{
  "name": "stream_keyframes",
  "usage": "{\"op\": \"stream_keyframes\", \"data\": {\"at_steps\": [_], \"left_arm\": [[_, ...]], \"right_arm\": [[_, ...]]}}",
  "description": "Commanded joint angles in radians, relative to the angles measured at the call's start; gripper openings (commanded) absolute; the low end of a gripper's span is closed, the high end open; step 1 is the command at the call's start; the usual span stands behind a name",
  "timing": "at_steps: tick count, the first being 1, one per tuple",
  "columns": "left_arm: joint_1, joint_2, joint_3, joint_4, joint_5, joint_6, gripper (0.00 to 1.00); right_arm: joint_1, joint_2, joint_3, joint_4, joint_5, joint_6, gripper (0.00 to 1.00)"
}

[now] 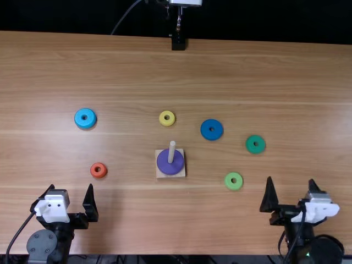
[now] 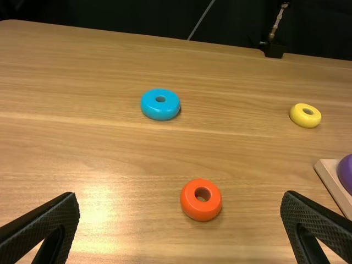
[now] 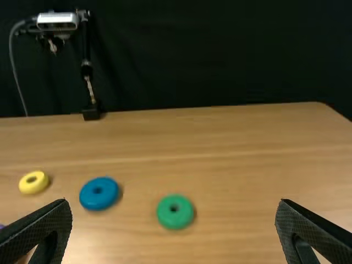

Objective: Build the Hanoi tower: stack the rings onto the peg from bottom to top in this color order: purple, dark blue, light blue, dark green, light green, yellow, orange.

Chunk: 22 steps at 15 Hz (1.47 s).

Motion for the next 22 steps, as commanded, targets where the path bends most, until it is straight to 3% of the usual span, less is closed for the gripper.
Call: {"op": "stream_keyframes", "data": {"at_steps": [1, 5, 9, 14, 17, 18, 20, 22], "left_arm": [[-0.001, -0.013, -0.106, -0.08, 0.003, 0.009, 1.0], [-0.001, -0.013, -0.106, -0.08, 0.003, 0.009, 1.0], [-0.001, -0.013, -0.106, -0.08, 0.003, 0.009, 1.0], [-0.001, -0.013, -0.106, -0.08, 0.003, 0.009, 1.0], [-0.001, -0.013, -0.106, -0.08, 0.003, 0.009, 1.0], [-0.001, -0.013, -0.106, -0.08, 0.003, 0.009, 1.0], [-0.001, -0.013, -0.106, -0.08, 0.003, 0.009, 1.0], [-0.001, -0.013, -0.106, -0.08, 0.003, 0.009, 1.0]], "right_arm": [[-0.011, 0.102, 0.137, -0.003, 0.001, 0.011, 1.0], [0.003, 0.443, 0.456, -0.003, -0.005, 0.005, 1.0], [0.095, 0.808, 0.675, -0.014, -0.003, 0.013, 1.0], [0.243, 1.153, 0.918, -0.316, 0.004, 0.018, 1.0], [0.305, 1.331, 0.988, -0.393, 0.002, 0.022, 1.0], [0.312, 1.383, 0.991, -0.389, 0.001, 0.033, 1.0], [0.316, 1.492, 1.037, -0.382, 0.001, 0.127, 1.0], [0.316, 1.586, 1.068, -0.38, -0.001, 0.191, 1.0]]}}
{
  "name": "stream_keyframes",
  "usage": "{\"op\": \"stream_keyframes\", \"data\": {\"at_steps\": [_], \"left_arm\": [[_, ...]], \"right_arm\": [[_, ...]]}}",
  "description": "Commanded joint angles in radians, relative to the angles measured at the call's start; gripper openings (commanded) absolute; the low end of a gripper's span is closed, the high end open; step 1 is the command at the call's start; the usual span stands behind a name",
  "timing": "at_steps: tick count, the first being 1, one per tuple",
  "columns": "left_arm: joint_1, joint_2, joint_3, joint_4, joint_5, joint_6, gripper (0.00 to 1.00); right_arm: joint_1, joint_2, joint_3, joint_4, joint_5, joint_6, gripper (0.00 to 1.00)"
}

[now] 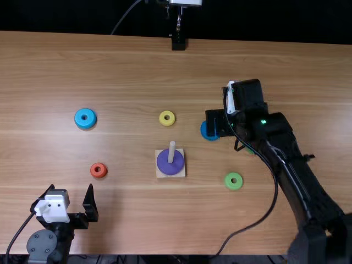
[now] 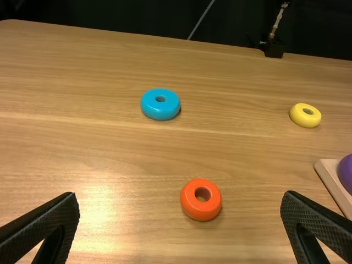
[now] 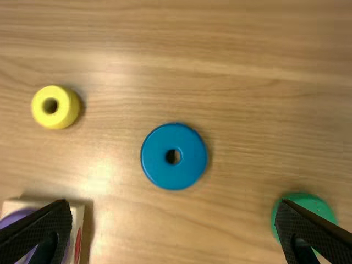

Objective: Build the Hanoi tower: stack the rings onto the peg from bottom to top in this color order: purple, dark blue, light blue, dark green, light green, yellow, orange.

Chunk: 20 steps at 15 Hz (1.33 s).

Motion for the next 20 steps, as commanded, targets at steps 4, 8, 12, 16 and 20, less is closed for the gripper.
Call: {"op": "stream_keyframes", "data": {"at_steps": [4, 8, 12, 16, 20], "left_arm": [[-0.001, -0.013, -0.106, -0.08, 0.003, 0.01, 1.0], [-0.001, -0.013, -0.106, -0.08, 0.003, 0.01, 1.0], [-0.001, -0.013, -0.106, -0.08, 0.003, 0.01, 1.0], [-0.001, -0.013, -0.106, -0.08, 0.003, 0.01, 1.0], [-0.001, -0.013, -0.106, -0.08, 0.003, 0.01, 1.0]], "right_arm": [[0.007, 0.167, 0.106, -0.012, 0.002, 0.061, 1.0], [0.013, 0.279, 0.167, -0.03, 0.004, 0.061, 1.0], [0.023, 0.34, 0.19, -0.046, 0.004, 0.064, 1.0], [0.042, 0.375, 0.204, -0.08, 0.004, 0.105, 1.0], [0.043, 0.406, 0.23, -0.08, 0.006, 0.11, 1.0]]}}
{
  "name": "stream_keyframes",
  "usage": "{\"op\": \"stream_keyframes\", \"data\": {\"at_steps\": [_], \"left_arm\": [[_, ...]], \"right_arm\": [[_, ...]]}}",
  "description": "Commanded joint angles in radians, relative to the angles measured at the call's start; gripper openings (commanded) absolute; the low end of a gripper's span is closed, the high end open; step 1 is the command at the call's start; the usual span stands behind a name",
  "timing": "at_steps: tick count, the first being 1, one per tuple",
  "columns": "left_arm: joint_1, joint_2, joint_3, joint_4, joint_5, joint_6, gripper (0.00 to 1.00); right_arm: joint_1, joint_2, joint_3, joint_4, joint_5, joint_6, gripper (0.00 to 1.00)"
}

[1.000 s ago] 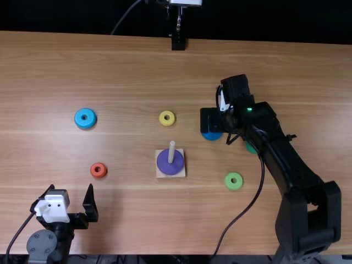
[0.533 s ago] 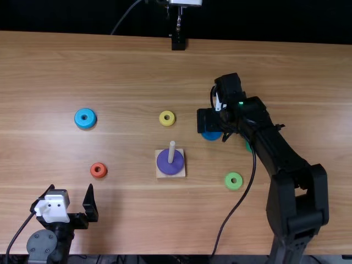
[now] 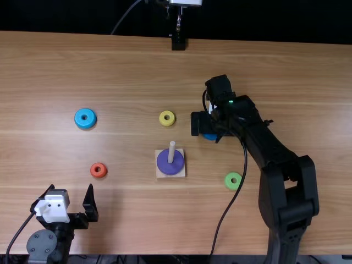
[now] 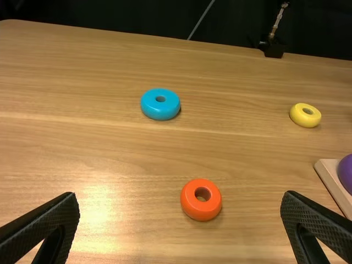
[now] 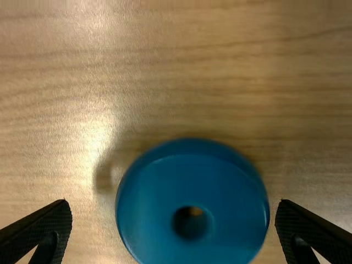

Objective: Build the Hanoi tower: stack the rings onto the peg from bottom to top in this color order: purple, dark blue, light blue, dark green, light green, yellow, orange.

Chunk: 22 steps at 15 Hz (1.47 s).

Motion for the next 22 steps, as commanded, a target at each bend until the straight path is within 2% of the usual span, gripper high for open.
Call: {"op": "stream_keyframes", "data": {"at_steps": [1, 7, 8, 9, 12, 13, 15, 16, 18, 22], "left_arm": [[-0.001, -0.012, -0.107, -0.08, 0.002, 0.01, 1.0], [-0.001, -0.012, -0.107, -0.08, 0.002, 0.01, 1.0], [-0.001, -0.012, -0.107, -0.08, 0.002, 0.01, 1.0], [-0.001, -0.012, -0.107, -0.08, 0.002, 0.01, 1.0], [-0.001, -0.012, -0.107, -0.08, 0.002, 0.01, 1.0], [-0.001, -0.012, -0.107, -0.08, 0.002, 0.01, 1.0], [-0.001, -0.012, -0.107, -0.08, 0.002, 0.01, 1.0], [-0.001, -0.012, -0.107, -0.08, 0.002, 0.01, 1.0], [-0.001, -0.012, -0.107, -0.08, 0.002, 0.01, 1.0], [-0.001, -0.012, -0.107, -0.08, 0.002, 0.01, 1.0]], "right_arm": [[0.011, 0.032, 0.035, -0.002, 0.007, 0.015, 1.0], [0.009, 0.06, 0.039, -0.06, 0.012, 0.015, 1.0], [0.009, 0.06, 0.039, -0.054, 0.014, 0.015, 0.96], [0.009, 0.06, 0.041, -0.049, 0.033, 0.015, 0.74], [0.011, 0.058, 0.038, -0.047, 0.114, 0.013, 0.18], [0.011, 0.058, 0.038, -0.049, 0.123, 0.004, 0.02], [0.018, 0.048, 0.039, -0.045, 0.119, 0.0, 0.0], [0.038, 0.042, 0.053, -0.054, 0.121, 0.01, 0.0], [0.073, 0.008, 0.116, -0.082, 0.121, 0.008, 0.0], [0.13, -0.083, 0.285, -0.369, 0.116, 0.004, 0.0]]}}
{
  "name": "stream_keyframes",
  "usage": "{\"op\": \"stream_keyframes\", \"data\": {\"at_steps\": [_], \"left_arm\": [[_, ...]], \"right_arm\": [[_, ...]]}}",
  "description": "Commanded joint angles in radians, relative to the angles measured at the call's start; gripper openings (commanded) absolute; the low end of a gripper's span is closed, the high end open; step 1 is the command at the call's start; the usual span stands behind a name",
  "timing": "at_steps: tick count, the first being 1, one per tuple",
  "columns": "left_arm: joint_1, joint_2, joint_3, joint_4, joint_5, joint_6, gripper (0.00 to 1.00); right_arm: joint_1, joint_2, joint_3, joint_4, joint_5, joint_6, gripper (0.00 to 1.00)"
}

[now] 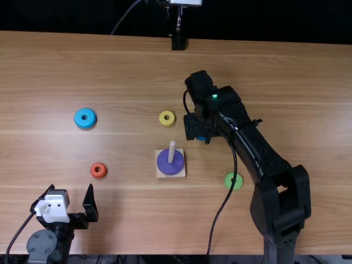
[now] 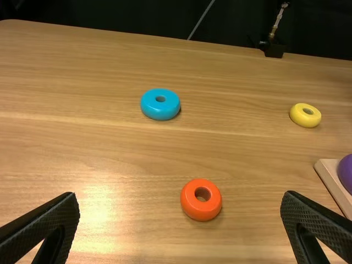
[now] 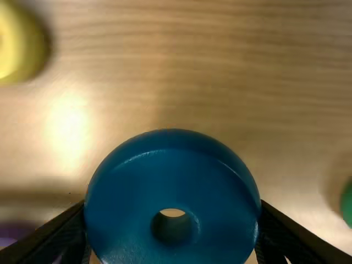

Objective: Build the Hanoi tower: stack the rings onto the peg from bottom to top in this color order: purple, dark blue, light blue, dark green, light green, yellow, orange.

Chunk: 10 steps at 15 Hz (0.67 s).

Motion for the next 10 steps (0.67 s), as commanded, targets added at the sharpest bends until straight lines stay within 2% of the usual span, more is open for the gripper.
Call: {"op": "stream_keyframes", "data": {"at_steps": [1, 4, 10], "left_arm": [[-0.001, -0.012, -0.106, -0.08, 0.003, 0.009, 1.0], [-0.001, -0.012, -0.106, -0.08, 0.003, 0.009, 1.0], [-0.001, -0.012, -0.106, -0.08, 0.003, 0.009, 1.0]], "right_arm": [[0.015, -0.056, 0.096, -0.057, 0.008, 0.002, 0.0], [0.075, -0.073, 0.267, -0.213, 0.008, 0.006, 0.0], [0.153, -0.07, 0.52, -0.369, 0.01, 0.006, 0.0]]}}
